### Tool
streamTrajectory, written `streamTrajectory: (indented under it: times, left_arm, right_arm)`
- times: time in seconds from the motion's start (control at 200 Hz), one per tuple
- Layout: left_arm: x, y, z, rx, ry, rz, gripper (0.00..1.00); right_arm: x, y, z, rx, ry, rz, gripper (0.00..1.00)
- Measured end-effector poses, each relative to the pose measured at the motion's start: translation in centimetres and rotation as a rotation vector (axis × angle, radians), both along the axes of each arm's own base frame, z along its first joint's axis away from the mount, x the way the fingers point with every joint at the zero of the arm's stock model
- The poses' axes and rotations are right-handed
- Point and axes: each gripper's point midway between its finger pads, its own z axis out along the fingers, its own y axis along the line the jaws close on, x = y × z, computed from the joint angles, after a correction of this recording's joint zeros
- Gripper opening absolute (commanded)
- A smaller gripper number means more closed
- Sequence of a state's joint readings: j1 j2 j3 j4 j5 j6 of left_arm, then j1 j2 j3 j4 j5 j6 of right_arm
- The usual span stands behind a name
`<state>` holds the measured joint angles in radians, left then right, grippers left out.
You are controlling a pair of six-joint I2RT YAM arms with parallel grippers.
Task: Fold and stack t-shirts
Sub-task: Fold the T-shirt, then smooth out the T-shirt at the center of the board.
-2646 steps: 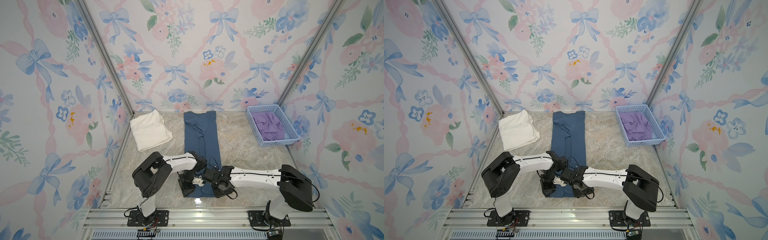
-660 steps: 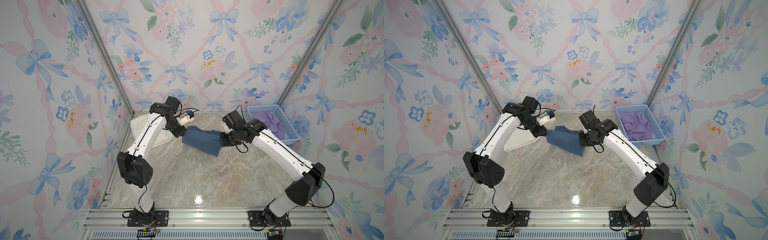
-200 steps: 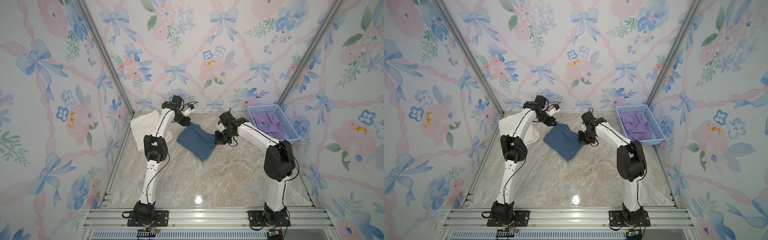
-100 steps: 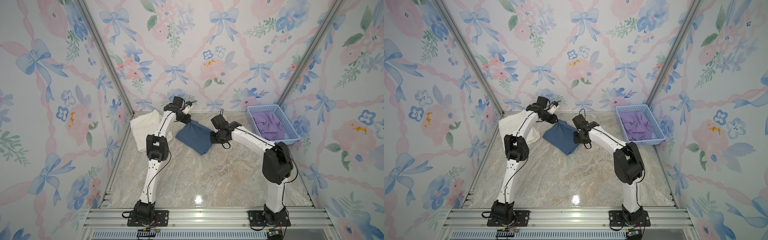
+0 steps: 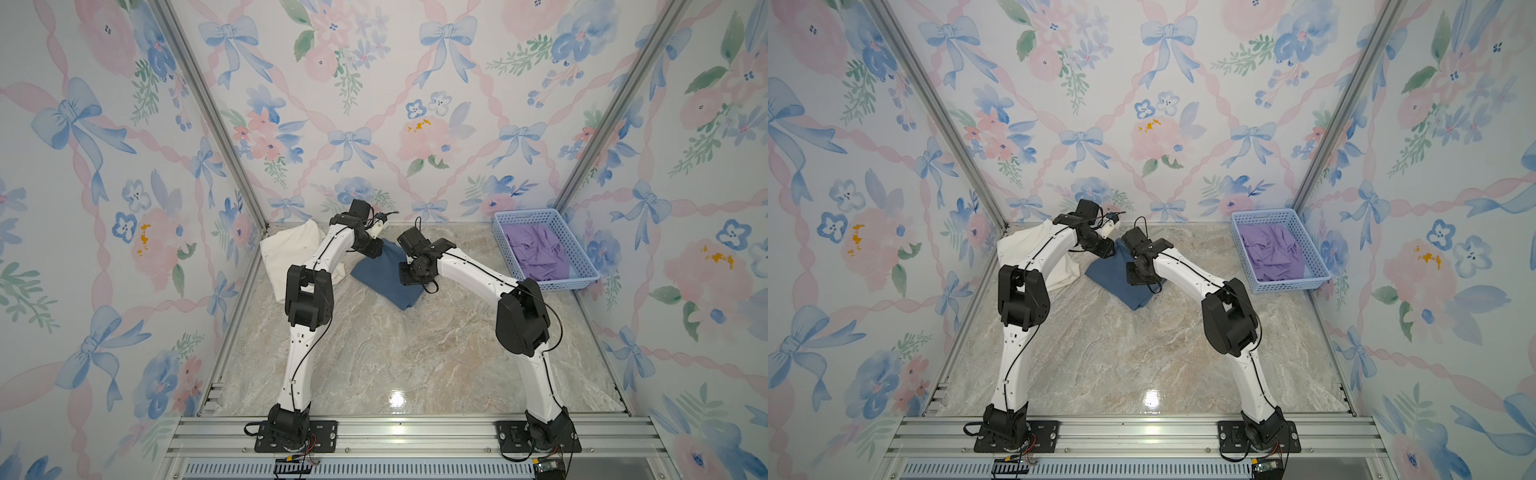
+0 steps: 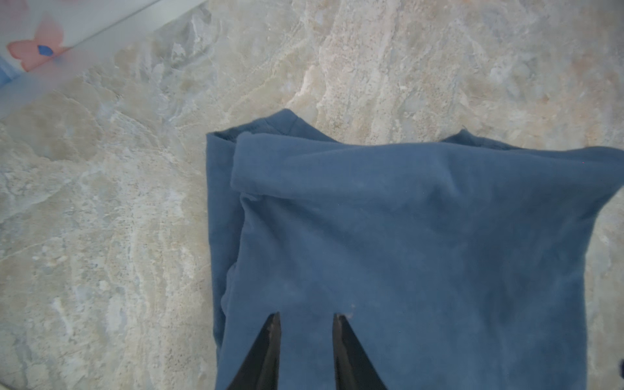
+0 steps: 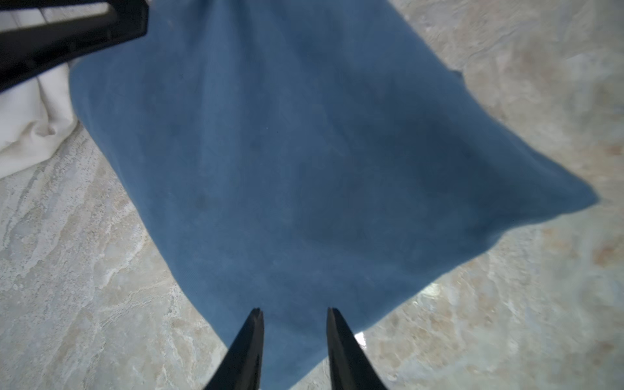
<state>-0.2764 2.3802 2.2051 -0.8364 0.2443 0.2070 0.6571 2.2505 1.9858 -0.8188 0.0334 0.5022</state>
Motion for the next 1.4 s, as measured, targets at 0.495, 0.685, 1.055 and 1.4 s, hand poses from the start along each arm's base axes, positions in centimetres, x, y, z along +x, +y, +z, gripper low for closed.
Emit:
streamTrajectory:
  times: [0.495, 0.685, 1.055, 1.4]
  left_arm:
    - [-6.9, 0.5, -6.3, 0.313, 0.109, -0.118, 0.30]
    - [-12.6, -2.3, -6.6, 0.416, 0.129, -0.276, 0.30]
    - [-19.6, -5.6, -3.3, 0.406, 0.183, -0.461, 0.29]
    - [-8.5, -4.1, 3.7, 0.288, -0.035, -0.211, 0.29]
  right_arm:
    - [-0.1, -3.0, -5.2, 0.131, 0.273, -0.179, 0.33]
    - [-2.1, -6.5, -4.8, 0.121, 0.320, -0.227, 0.34]
    - [-4.3, -11.1, -0.6, 0.081, 0.211, -0.184, 0.37]
    - [1.8, -8.7, 4.3, 0.145, 0.018, -0.132, 0.15]
